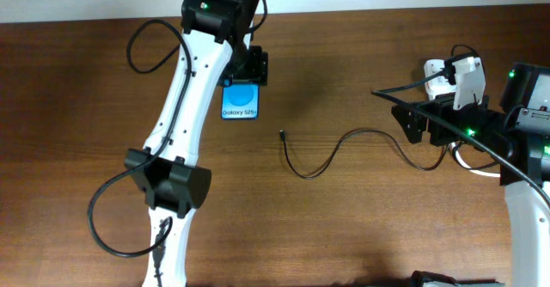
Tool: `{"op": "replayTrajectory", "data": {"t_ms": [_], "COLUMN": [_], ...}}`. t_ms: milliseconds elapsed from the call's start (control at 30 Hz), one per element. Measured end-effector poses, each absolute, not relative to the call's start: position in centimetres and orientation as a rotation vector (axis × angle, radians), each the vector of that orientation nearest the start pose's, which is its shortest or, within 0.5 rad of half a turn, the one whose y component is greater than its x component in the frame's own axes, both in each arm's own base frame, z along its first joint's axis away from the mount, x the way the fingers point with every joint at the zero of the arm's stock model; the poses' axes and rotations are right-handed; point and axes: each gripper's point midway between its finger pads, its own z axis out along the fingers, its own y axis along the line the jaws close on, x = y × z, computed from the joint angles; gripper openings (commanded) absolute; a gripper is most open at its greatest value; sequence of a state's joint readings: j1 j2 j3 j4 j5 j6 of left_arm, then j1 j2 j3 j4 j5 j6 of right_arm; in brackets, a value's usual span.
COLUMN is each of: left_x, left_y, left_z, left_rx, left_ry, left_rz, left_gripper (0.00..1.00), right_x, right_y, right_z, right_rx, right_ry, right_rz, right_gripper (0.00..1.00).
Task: Plug charger to phone and switch on socket
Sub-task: 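Lift the phone with the left gripper and tilt it upright, then swing the held phone toward the table centre with the left gripper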
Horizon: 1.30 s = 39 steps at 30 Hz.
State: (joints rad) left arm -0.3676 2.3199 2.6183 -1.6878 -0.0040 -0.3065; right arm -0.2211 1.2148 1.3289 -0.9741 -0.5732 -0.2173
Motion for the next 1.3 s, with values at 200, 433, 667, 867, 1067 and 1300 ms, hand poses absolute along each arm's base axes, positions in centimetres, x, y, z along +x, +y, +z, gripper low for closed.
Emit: {"op": "replayTrajectory", "data": {"t_ms": [200, 433, 667, 867, 1067, 1300], "left_x": [42.1, 41.8, 39.2, 38.5, 37.4, 36.0], "left_y": [-15.9, -16.1, -15.2, -14.8, -14.4, -14.7], "left_z": [19.6, 19.5, 20.5, 20.5, 17.9, 15.2], "left_rx": [0.089, 0.102, 0.122, 0.115, 0.085, -0.047], "left_ry": [2.982, 2.990, 3.005, 2.992, 2.992, 2.973], "left_rz": [-0.058, -0.046, 0.012, 0.016, 0.010, -0.113], "left_gripper": [0.00, 0.00, 0.00, 0.00, 0.00, 0.00], "right_x": [32.3, 32.6, 32.6, 32.6, 32.6, 32.6], "right_y": [2.3, 2.2, 2.2, 2.2, 2.2, 2.2], "right_z": [27.7, 27.3, 27.3, 27.3, 27.3, 27.3], "right_rx": [-0.241, -0.236, -0.237, -0.237, -0.237, -0.237], "right_ry": [2.310, 2.325, 2.324, 2.325, 2.324, 2.324], "right_rz": [0.484, 0.492, 0.491, 0.491, 0.491, 0.491], "right_gripper": [0.98, 0.98, 0.98, 0.98, 0.98, 0.98]}}
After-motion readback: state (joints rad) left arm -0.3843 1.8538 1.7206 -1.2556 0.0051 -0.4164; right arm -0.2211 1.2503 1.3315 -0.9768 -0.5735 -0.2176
